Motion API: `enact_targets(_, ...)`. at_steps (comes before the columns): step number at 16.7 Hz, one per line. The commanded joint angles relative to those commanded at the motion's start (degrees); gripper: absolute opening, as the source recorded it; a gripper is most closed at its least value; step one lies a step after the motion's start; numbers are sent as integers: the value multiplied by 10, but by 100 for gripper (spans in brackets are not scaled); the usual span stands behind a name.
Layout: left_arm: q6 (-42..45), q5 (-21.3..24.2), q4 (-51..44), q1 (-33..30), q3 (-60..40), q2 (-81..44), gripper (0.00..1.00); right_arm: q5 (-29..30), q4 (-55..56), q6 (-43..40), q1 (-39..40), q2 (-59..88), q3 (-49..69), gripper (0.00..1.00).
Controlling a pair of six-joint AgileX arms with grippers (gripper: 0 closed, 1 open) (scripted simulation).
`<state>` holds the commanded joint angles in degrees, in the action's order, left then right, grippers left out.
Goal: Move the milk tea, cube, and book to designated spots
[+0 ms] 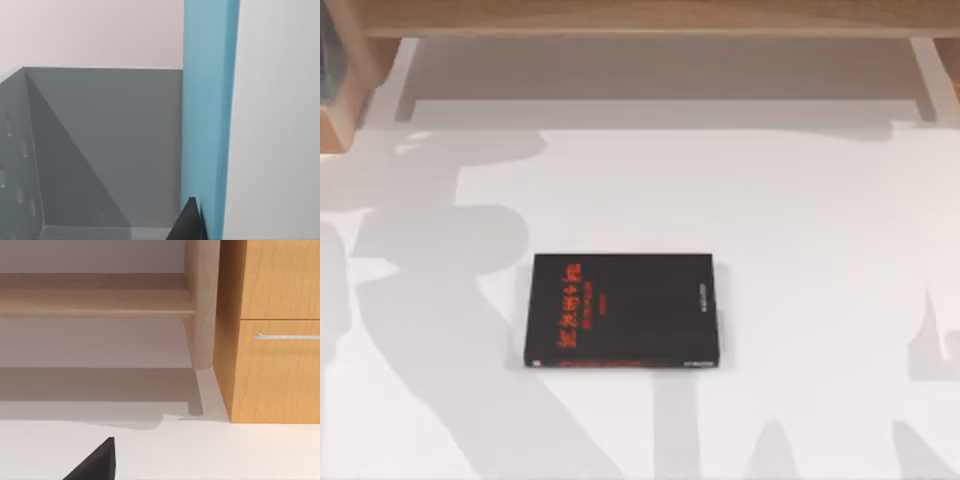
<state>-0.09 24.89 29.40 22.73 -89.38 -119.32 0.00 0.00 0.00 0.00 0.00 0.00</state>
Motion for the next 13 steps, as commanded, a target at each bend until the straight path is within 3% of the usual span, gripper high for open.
enact_targets(6, 19, -24, 1, -6, 13, 32, 0, 0, 0, 0, 0, 0, 0, 100)
enact_targets(10, 82, -107, 19, -60, 29, 144, 0, 0, 0, 0, 0, 0, 0, 100)
enact_targets(13, 149, -191, 33, -157, 49, 237, 0, 0, 0, 0, 0, 0, 0, 100)
